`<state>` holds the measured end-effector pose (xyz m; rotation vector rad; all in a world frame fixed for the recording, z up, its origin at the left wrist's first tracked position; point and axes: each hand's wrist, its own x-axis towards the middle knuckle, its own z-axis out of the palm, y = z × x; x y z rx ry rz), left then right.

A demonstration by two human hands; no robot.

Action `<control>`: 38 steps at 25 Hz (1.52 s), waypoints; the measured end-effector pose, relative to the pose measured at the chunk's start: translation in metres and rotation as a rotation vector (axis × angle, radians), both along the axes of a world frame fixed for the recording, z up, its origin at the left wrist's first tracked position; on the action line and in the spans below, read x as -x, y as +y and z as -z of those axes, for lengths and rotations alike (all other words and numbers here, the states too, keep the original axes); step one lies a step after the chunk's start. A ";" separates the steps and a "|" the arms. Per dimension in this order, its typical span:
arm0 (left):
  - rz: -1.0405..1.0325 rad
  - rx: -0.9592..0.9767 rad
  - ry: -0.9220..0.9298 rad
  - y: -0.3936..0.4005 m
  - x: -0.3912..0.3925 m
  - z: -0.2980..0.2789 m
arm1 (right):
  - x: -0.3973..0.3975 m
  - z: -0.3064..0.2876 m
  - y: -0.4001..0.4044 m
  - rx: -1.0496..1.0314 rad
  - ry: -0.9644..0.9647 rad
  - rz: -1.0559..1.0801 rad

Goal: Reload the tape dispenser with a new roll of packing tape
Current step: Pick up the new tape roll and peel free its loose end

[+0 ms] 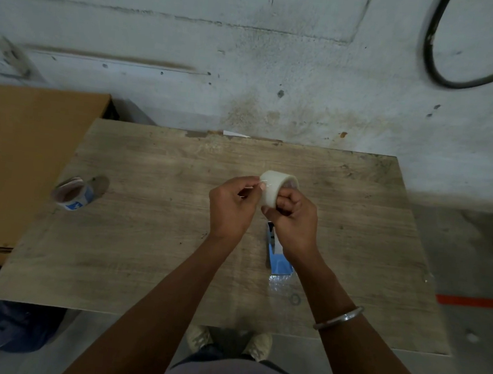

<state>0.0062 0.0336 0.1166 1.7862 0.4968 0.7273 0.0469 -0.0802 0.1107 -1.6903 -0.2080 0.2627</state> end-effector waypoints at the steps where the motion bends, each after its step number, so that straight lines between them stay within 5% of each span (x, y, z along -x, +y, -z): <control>1: -0.003 0.011 0.010 0.001 0.000 -0.001 | 0.000 0.001 0.000 -0.005 0.005 -0.001; 10: 0.024 0.074 0.076 0.006 -0.002 -0.006 | -0.001 0.004 -0.005 -0.156 0.102 0.017; 18: -0.013 0.358 0.090 0.007 0.000 0.004 | 0.000 0.001 -0.005 -0.167 0.119 0.037; 27: 0.074 0.007 0.158 0.013 0.005 0.004 | -0.003 -0.002 -0.004 0.015 0.063 -0.028; 38: 0.167 0.604 0.176 0.024 0.006 -0.007 | -0.005 -0.003 -0.011 -0.045 0.075 -0.055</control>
